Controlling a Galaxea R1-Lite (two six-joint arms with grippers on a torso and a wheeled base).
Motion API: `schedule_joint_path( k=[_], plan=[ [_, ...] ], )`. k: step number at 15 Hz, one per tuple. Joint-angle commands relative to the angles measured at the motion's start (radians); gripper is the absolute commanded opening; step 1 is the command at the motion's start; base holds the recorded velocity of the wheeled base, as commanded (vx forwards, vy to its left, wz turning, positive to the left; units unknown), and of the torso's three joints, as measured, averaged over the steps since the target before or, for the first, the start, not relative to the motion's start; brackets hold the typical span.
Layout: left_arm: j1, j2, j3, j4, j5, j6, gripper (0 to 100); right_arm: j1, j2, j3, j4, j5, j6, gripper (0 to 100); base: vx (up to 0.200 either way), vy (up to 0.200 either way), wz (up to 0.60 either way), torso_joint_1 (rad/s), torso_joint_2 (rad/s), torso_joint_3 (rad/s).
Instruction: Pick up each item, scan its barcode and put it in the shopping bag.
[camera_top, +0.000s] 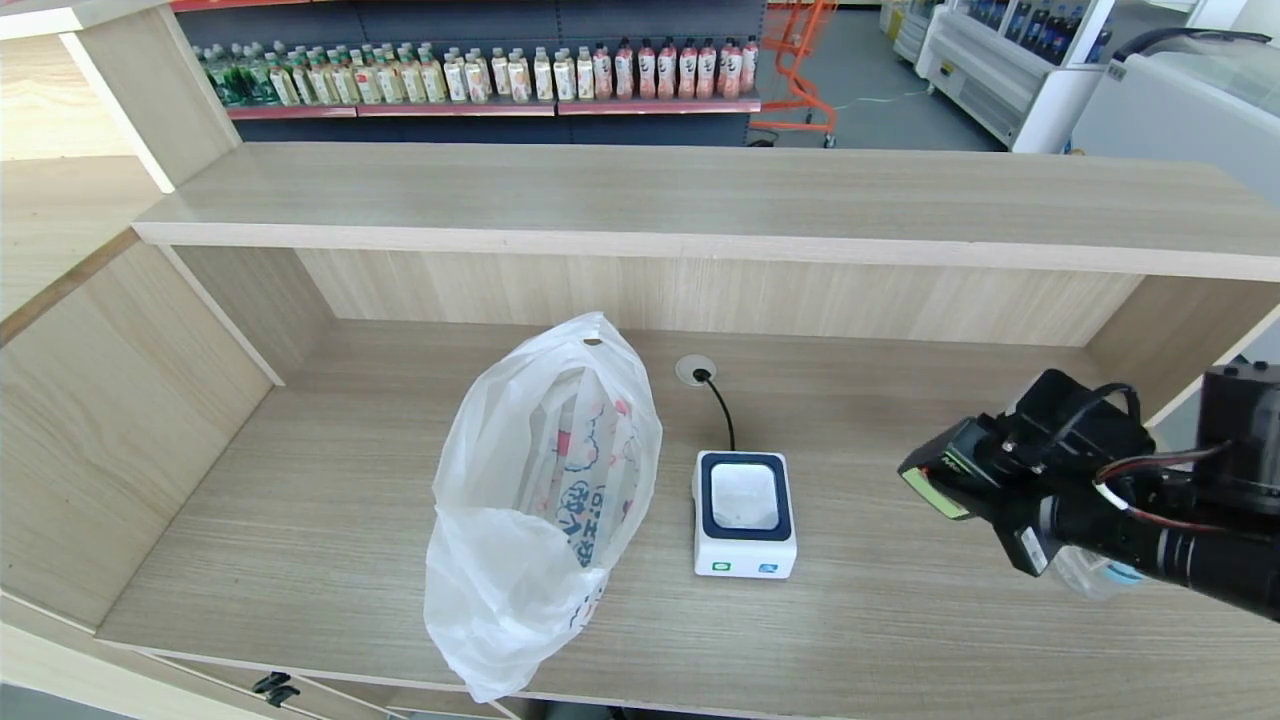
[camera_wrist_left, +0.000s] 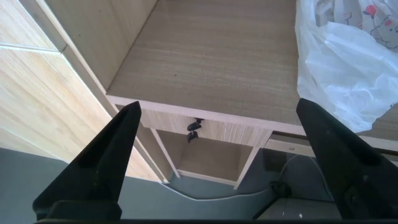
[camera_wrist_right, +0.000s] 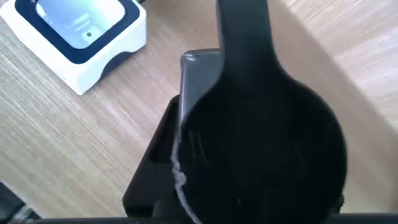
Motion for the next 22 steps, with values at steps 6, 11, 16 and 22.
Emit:
schedule_joint_path(
  k=[6,11,16,22],
  plan=[
    [0.0,0.0,0.0,0.0,-0.001,0.0,100,0.018,-0.015,0.077,-0.253,0.854,-1.337,0,0.0,0.0,0.0,0.0,0.0,0.0],
    [0.0,0.0,0.0,0.0,-0.001,0.0,100,0.12,0.068,0.031,0.185,0.979,-2.0,0,0.0,0.0,0.0,0.0,0.0,0.0],
    [0.0,0.001,0.0,0.0,0.001,0.0,100,0.219,0.146,0.031,0.177,1.013,-2.178,0,0.0,0.0,0.0,0.0,0.0,0.0],
    [0.0,0.0,0.0,0.0,-0.001,0.0,100,0.164,0.138,0.029,0.175,1.094,-2.176,0,0.0,0.0,0.0,0.0,0.0,0.0]
  ],
)
